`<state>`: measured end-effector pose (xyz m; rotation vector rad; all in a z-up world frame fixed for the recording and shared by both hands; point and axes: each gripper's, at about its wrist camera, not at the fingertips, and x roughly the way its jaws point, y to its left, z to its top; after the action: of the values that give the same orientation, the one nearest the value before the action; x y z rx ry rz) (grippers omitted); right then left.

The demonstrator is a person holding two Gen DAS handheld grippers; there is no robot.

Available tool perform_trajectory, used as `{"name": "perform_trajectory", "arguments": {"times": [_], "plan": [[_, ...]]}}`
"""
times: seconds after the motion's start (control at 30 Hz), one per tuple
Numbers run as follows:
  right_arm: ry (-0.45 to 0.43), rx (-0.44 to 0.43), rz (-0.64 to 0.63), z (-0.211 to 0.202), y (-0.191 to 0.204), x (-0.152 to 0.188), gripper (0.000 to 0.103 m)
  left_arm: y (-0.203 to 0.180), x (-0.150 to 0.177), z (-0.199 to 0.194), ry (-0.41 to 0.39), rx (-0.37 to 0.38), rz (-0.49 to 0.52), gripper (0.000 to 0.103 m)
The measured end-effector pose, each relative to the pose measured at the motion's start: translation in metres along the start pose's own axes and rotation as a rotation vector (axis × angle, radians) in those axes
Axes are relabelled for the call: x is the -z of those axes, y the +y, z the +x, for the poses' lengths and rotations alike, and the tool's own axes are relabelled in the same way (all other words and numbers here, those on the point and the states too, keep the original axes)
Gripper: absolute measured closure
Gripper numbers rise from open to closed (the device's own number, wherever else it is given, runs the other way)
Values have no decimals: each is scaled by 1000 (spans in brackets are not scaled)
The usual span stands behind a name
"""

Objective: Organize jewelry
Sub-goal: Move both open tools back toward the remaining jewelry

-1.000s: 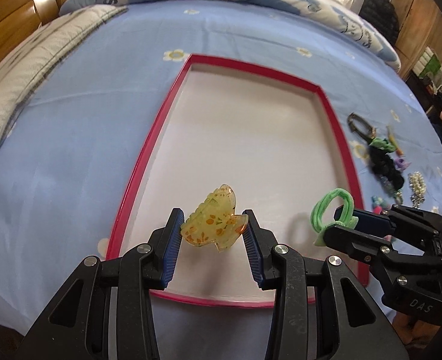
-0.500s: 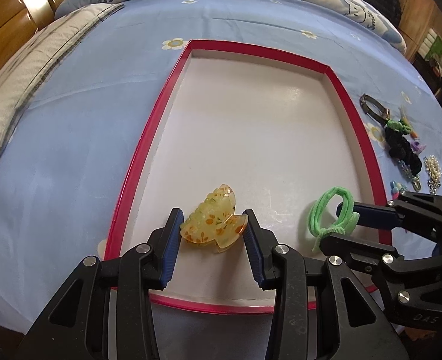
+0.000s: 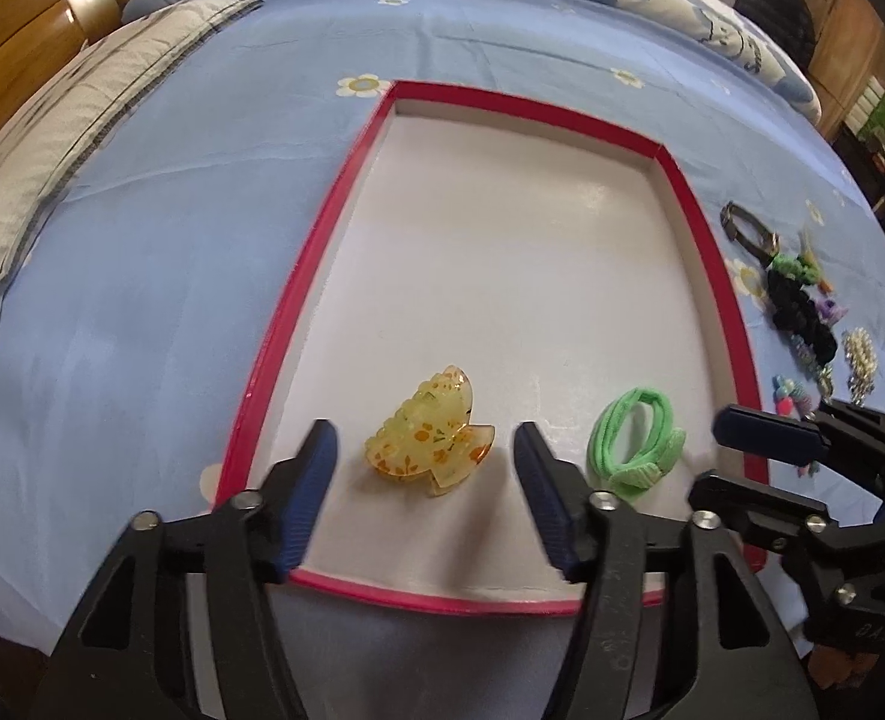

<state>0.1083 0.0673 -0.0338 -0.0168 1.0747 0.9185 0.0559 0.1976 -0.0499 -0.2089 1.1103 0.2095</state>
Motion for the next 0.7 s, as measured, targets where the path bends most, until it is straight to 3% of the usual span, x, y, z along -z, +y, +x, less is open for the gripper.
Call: {"name": "perform_trajectory", "arguments": {"times": [0.37, 0.7], "plan": [[-147, 38, 74, -69, -29, 20, 58, -17, -1, -25, -42, 56, -20, 38], [-221, 148, 217, -120, -88, 45, 55, -77, -6, -36, -54, 140, 57, 36]]}}
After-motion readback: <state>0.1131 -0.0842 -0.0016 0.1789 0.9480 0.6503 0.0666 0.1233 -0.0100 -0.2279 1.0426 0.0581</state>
